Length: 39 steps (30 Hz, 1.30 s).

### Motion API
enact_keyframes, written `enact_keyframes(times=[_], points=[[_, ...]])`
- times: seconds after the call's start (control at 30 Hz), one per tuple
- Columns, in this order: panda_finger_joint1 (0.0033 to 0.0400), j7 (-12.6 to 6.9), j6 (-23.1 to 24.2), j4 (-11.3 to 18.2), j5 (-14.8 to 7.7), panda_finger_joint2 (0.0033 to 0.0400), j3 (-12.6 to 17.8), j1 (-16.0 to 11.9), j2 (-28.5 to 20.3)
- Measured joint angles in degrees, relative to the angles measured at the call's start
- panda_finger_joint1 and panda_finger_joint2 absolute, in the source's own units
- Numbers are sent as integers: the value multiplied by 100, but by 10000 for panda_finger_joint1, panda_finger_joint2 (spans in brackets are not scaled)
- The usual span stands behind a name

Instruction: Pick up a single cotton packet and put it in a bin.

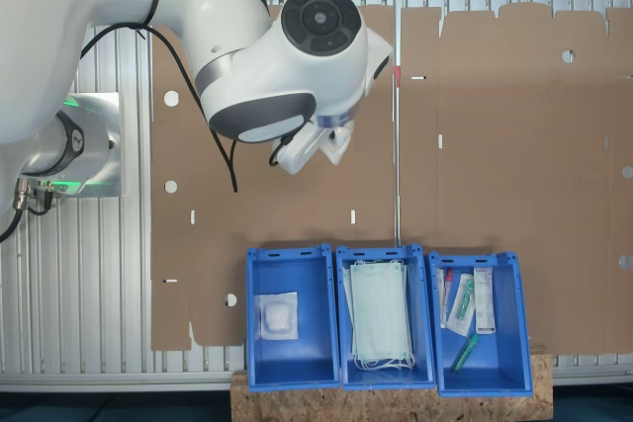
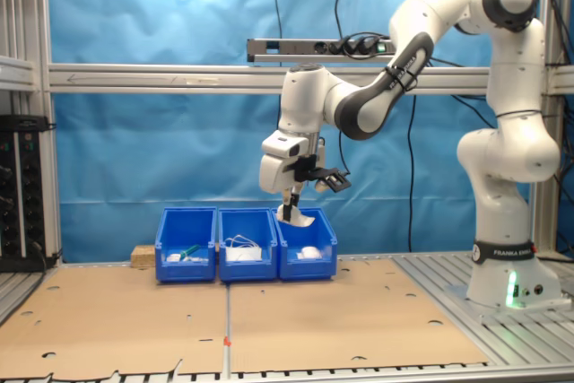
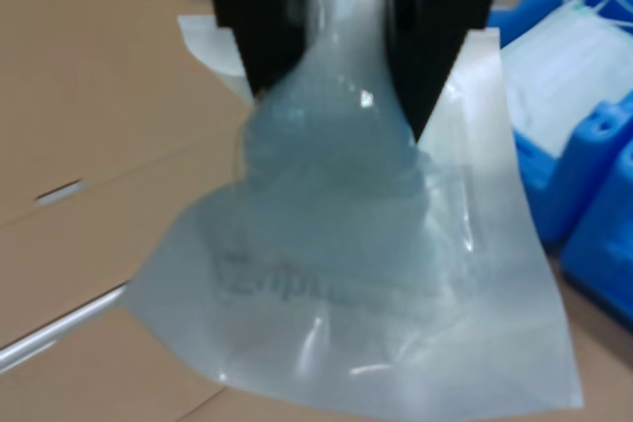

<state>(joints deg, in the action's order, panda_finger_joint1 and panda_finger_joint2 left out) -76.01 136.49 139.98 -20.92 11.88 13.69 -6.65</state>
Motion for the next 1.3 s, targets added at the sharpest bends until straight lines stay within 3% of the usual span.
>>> enact_keyframes(times=[0.13, 0.47, 0.7, 0.97, 1.3], points=[[56, 0, -95, 0, -96, 56, 267, -4, -92], [56, 0, -207, -8, -727, 56, 1170, -17, -199], [56, -2, -158, -110, -1001, 56, 1863, -21, -182], [57, -6, -122, -315, -1138, 57, 2461, -38, -6], [57, -6, 84, -416, -1179, 57, 2854, -43, 366]])
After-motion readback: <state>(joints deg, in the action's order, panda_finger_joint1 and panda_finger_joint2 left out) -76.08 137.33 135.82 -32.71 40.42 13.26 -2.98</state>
